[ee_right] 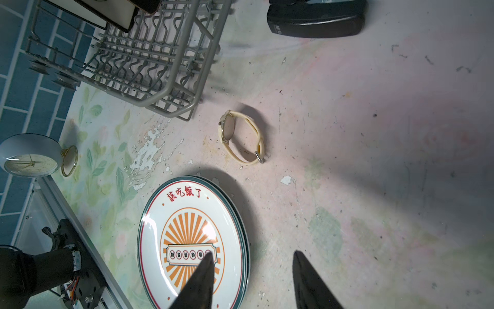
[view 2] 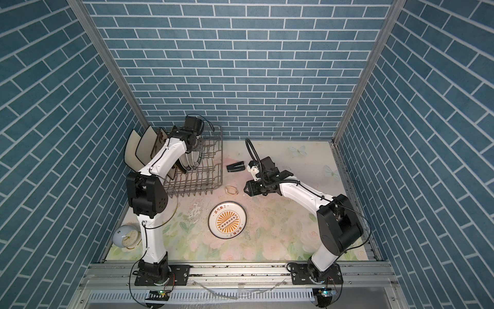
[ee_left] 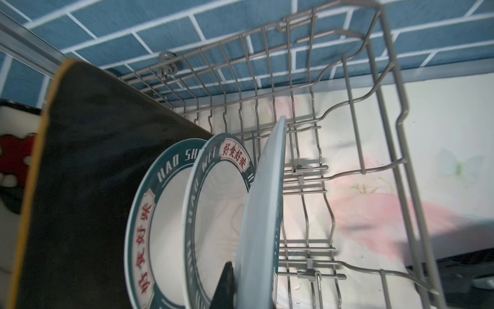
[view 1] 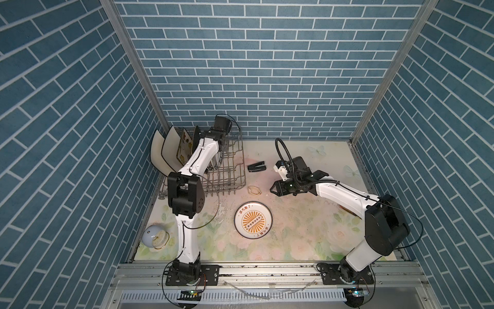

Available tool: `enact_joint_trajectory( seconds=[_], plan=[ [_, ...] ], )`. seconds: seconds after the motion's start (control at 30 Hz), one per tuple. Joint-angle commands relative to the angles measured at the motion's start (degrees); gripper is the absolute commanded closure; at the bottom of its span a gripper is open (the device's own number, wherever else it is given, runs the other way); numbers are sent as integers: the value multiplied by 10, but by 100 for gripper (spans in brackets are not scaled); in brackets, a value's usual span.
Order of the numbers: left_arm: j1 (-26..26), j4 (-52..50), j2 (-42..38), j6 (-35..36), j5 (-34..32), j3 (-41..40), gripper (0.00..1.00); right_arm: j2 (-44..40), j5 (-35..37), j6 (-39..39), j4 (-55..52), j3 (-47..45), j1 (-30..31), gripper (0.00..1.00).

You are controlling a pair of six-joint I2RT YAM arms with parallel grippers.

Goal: Unload the plates from the dish rack
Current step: Pick up a plate from the dish rack, then place a plate on the plates.

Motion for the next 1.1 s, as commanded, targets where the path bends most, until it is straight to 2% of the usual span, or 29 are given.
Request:
enact_joint_trajectory(
  seconds=[0.0,0.2,0.5,0.73,1.07],
  plan=[
    [-19,0,-34,-10,14,1,89,-31,15,-17,10,-32,-2,52],
    [-25,-13,-79,-25,41,-7,90,-64,32,-17,10,-60,-2,52],
    [-26,-24,-188,-45,122,-75,90,-115,74,-22,-4,-91,-13,52],
    [-26,7,-304,-72,223,-203,90,-156,89,-9,30,-125,-15,52],
    [-25,18,-467,-127,287,-366,90,-187,86,2,52,-133,-16,52]
  ],
)
